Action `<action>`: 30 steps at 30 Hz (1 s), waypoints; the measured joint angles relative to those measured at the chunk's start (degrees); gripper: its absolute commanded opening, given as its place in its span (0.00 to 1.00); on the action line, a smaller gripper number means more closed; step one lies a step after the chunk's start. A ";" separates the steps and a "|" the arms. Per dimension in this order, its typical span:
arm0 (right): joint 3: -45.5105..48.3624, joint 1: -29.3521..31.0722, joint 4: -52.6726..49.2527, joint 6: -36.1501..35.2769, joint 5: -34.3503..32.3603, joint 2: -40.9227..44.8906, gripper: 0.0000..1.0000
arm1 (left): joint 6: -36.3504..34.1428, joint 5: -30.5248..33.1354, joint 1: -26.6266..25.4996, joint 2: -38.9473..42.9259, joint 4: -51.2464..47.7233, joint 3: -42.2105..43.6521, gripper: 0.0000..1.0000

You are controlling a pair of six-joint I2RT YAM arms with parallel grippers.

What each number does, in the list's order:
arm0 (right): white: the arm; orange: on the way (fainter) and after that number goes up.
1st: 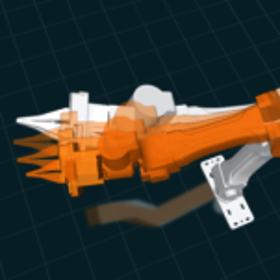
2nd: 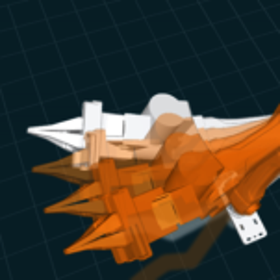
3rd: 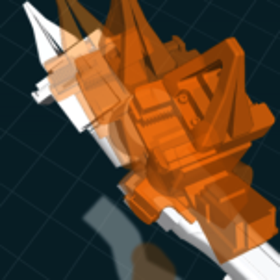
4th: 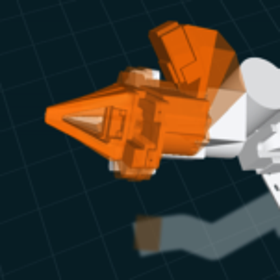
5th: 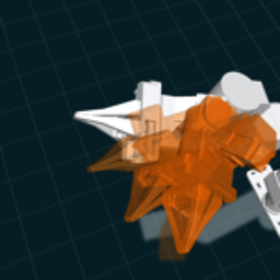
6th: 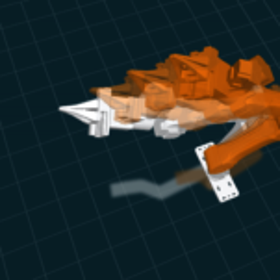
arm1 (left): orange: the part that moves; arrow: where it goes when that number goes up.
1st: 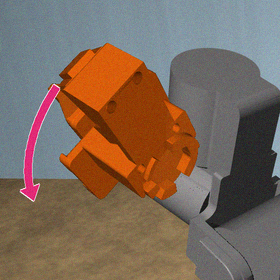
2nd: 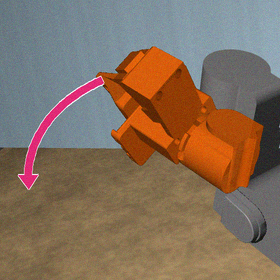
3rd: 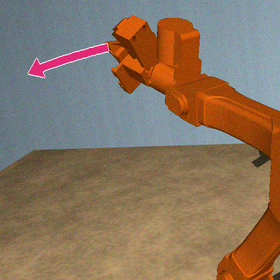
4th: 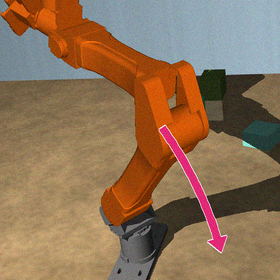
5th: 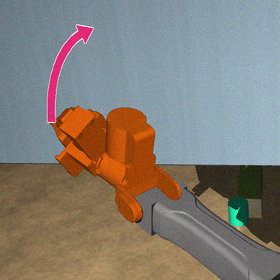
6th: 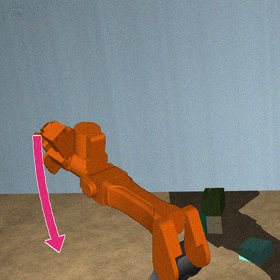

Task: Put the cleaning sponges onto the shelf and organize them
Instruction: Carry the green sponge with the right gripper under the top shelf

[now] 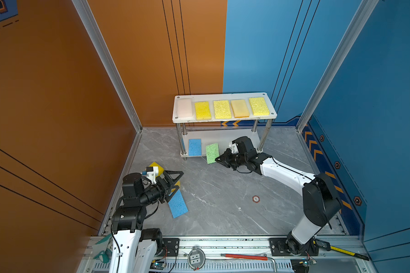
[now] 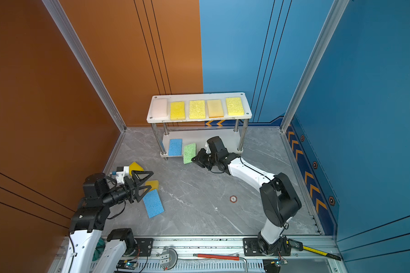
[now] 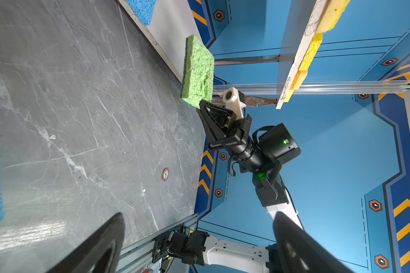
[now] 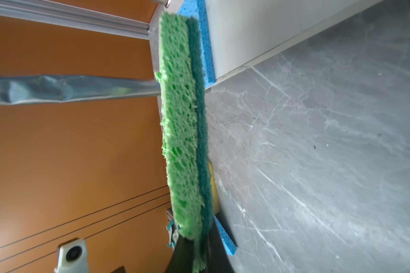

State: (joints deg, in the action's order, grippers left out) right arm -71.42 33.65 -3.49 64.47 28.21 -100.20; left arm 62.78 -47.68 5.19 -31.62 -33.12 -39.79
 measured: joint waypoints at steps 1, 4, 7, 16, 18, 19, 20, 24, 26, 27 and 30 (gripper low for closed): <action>-1.03 -0.31 0.63 0.07 0.00 -2.12 0.06 | -0.24 -0.24 0.22 0.11 -0.74 -0.24 0.98; -4.42 -1.03 2.05 0.07 0.02 -6.93 0.06 | -0.72 -0.66 0.81 0.61 -2.56 -1.16 0.98; -8.28 -1.90 3.08 0.04 0.02 -10.62 0.06 | -1.18 -1.03 1.31 1.33 -3.85 -1.77 0.98; -15.37 -4.94 5.70 0.09 0.22 -18.18 0.06 | -2.23 -2.12 2.58 2.93 -7.96 -1.92 0.98; -16.48 -5.35 5.79 0.09 0.26 -20.15 0.06 | -2.49 -2.29 2.80 2.95 -8.70 -1.95 0.98; -16.94 -5.51 5.90 0.09 0.28 -21.18 0.06 | -2.60 -2.34 2.82 2.95 -8.94 -1.95 0.98; -17.29 -5.55 5.90 0.09 0.28 -21.92 0.06 | -2.62 -2.49 2.93 2.95 -9.09 -1.95 0.98; -18.62 -5.57 5.90 0.09 0.68 -24.63 0.06 | -2.86 -2.67 3.41 2.95 -9.33 -1.95 0.98; -19.37 -5.53 5.88 0.09 1.11 -25.42 0.06 | -3.02 -2.80 3.52 2.95 -9.55 -1.95 0.98; -19.61 -5.53 5.90 0.09 1.29 -25.59 0.06 | -3.04 -2.95 3.54 2.95 -9.66 -1.95 0.98; -20.39 -5.40 5.86 0.09 1.55 -25.77 0.06 | -3.04 -3.10 3.82 2.95 -9.97 -1.95 0.98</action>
State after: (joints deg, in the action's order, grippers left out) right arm -91.81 28.25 2.37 64.55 29.76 -125.97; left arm 59.75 -50.78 9.02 -28.67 -43.09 -41.74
